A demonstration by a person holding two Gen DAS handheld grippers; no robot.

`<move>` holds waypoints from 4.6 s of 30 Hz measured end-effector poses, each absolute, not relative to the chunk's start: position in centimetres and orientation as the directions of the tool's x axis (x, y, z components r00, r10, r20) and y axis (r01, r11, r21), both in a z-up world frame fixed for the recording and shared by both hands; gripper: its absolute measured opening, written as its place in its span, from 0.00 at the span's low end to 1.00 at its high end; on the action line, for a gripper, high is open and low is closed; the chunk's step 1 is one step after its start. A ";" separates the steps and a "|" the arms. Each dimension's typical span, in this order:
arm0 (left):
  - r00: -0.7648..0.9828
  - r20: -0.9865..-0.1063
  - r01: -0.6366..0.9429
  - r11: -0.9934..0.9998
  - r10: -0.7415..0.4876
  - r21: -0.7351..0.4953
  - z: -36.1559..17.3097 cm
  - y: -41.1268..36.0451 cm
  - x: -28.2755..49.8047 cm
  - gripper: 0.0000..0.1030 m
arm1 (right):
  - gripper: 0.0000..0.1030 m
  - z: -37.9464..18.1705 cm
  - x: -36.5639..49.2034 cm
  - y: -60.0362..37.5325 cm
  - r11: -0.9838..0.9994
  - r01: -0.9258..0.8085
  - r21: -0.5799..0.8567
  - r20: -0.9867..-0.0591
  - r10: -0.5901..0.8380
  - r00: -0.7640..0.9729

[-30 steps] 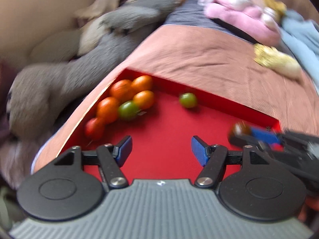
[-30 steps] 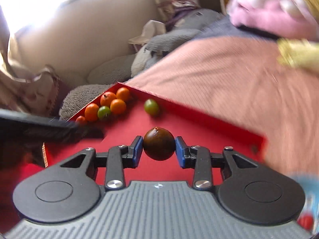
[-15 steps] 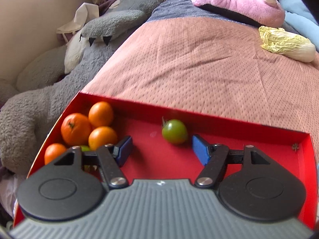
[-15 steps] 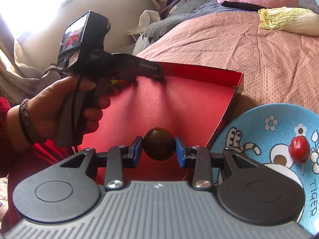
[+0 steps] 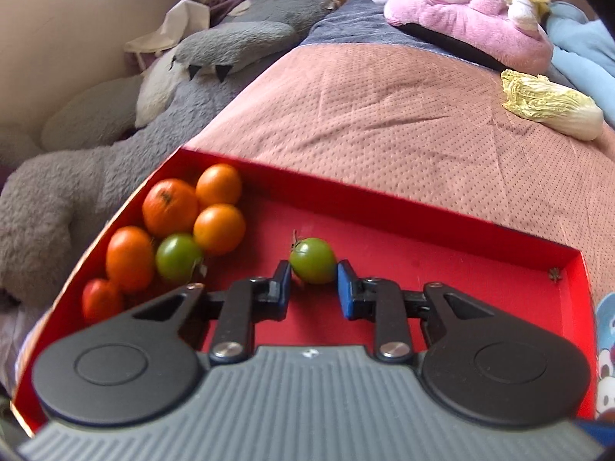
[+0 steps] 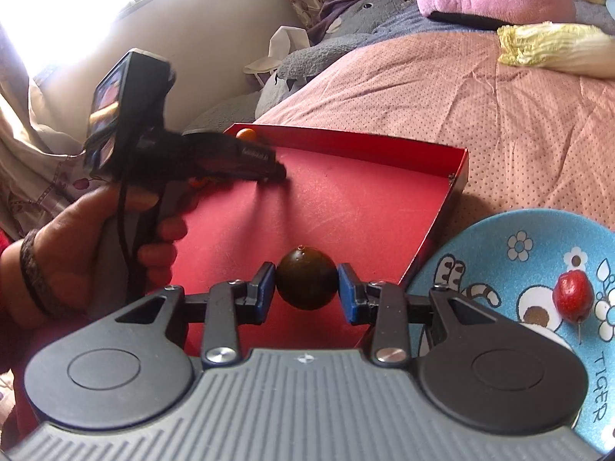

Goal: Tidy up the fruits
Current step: 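Carry the brown tomato with the right tool while the left tool carries the green tomato to the plate, then lower and release the brown tomato with the right tool while the left tool releases the green tomato, then move both tools back to the red tray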

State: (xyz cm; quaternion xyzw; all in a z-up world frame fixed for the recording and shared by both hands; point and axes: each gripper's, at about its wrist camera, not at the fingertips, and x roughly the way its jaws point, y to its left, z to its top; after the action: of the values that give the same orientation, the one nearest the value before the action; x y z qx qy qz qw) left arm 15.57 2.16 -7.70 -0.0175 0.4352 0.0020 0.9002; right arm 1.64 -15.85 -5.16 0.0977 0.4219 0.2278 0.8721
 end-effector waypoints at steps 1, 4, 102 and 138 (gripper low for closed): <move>0.620 -0.784 -0.028 0.999 -0.011 -0.036 -7.7 2.1 15.0 0.28 | 0.40 -5.0 1.5 -15.7 0.880 -0.322 0.350 -0.692 0.474 0.545; 0.618 -0.786 -0.043 0.998 -0.014 -0.052 -7.5 1.7 13.3 0.28 | 0.40 -4.5 1.1 -15.5 0.880 -0.338 0.335 -0.691 0.473 0.547; 0.545 -0.732 0.575 0.818 -0.408 -0.028 -5.2 -18.9 -1.1 0.28 | 0.40 -6.5 2.7 -27.3 0.988 -0.112 -0.106 -0.773 -0.011 0.635; 0.750 -0.653 0.147 0.989 -0.110 0.002 0.0 -4.6 -3.1 0.48 | 0.47 -0.2 -3.8 -19.9 0.916 -0.391 0.087 -0.630 0.355 0.691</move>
State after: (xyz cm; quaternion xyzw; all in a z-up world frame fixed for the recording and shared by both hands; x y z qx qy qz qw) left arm -3.12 -4.61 -0.03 0.0264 0.3471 -0.0687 0.9349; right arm -3.80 -19.88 -0.16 -0.0269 0.3365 0.2027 0.9192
